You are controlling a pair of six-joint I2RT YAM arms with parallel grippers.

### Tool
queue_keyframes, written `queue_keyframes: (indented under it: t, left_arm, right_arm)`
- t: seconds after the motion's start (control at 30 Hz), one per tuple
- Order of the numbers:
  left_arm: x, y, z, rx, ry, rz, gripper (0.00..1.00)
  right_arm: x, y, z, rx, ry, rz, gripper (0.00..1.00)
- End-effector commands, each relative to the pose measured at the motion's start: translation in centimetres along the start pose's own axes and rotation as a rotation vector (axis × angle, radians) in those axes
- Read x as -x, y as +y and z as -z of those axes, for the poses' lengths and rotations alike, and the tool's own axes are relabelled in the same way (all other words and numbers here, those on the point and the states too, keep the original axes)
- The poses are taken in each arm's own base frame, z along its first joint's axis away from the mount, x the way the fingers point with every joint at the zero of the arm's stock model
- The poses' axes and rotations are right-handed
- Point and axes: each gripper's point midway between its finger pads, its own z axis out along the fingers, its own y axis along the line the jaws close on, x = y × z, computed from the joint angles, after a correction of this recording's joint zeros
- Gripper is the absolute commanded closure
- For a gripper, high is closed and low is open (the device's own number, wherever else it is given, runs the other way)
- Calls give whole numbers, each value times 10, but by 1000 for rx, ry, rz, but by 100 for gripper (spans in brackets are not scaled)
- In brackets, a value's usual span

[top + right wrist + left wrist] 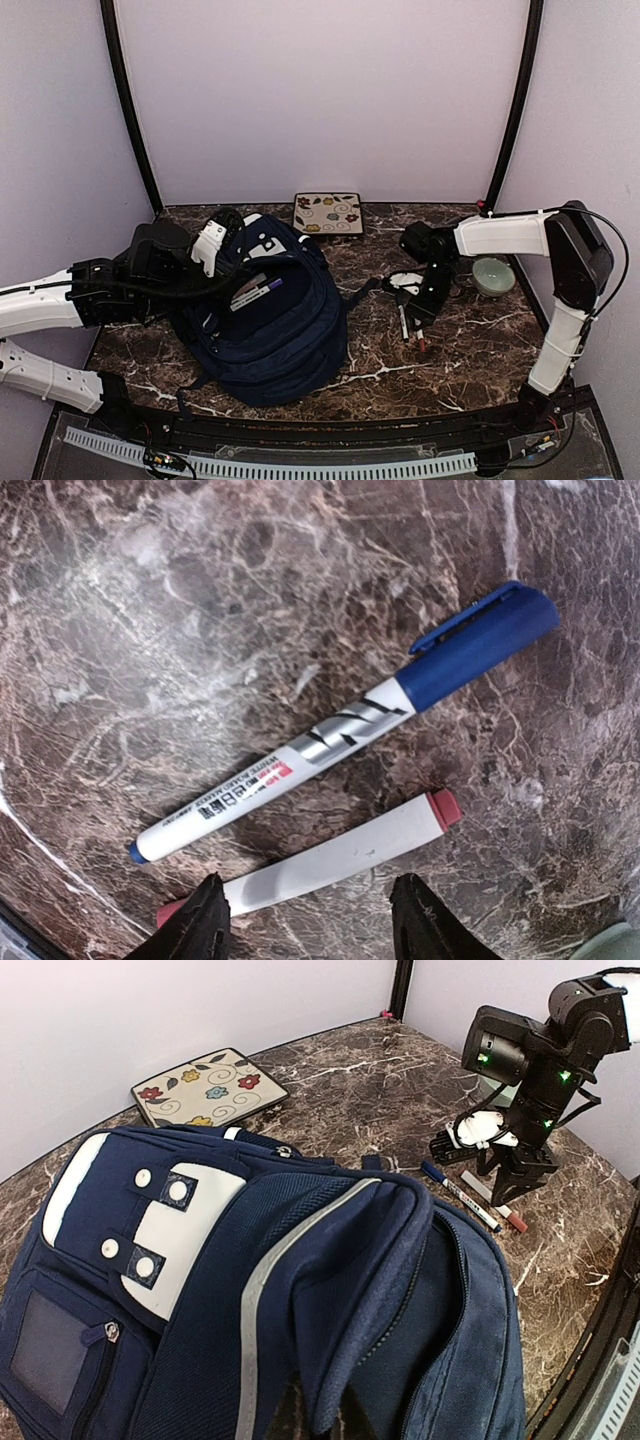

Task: Pack the student bag
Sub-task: Pick up the pen from the center of the board.

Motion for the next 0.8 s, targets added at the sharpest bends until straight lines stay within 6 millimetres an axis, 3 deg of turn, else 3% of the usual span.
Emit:
queue_keyframes:
  t: [0.0,0.2,0.37,0.47,0.67,0.77]
  left_arm:
    - [34,-2,9,-8,-129,41,100]
    - [33,-2,8,-4,-126,42,100]
    - [34,-2,7,-5,-129,42,100]
    - [33,-2,7,-4,-126,41,100]
    - [32,-2,8,-3,-124,41,100]
    - [32,-1,8,1,-125,41,100]
  right_arm:
    - [-12,-8,-8,-41,50,-2,46]
    - [-14,-43,-2,-222,80,49,50]
    - [-7,-67,12,-265,56,23,52]
    - [-7,-64,10,-194,52,-6,54]
    - [-17,-38,-3,-28,65,-58,56]
    - [-14,-32,1,4,47,-88,56]
